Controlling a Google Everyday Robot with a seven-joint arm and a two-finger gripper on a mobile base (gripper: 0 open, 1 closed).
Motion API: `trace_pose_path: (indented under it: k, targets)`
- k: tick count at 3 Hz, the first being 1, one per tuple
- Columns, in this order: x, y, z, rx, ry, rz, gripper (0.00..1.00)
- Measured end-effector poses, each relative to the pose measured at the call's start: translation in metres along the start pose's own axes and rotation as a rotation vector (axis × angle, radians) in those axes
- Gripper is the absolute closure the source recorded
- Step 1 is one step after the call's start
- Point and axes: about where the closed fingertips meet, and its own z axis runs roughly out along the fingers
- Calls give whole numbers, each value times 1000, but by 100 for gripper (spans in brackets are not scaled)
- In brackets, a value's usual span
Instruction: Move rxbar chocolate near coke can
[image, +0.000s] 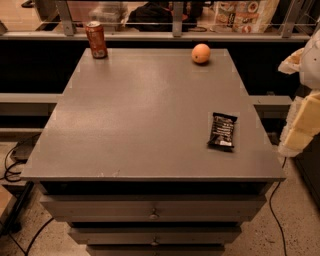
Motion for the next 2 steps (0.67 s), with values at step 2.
trace_pose_path:
  k: [2]
  targets:
    - [-9, -4, 8, -13, -75, 7, 0]
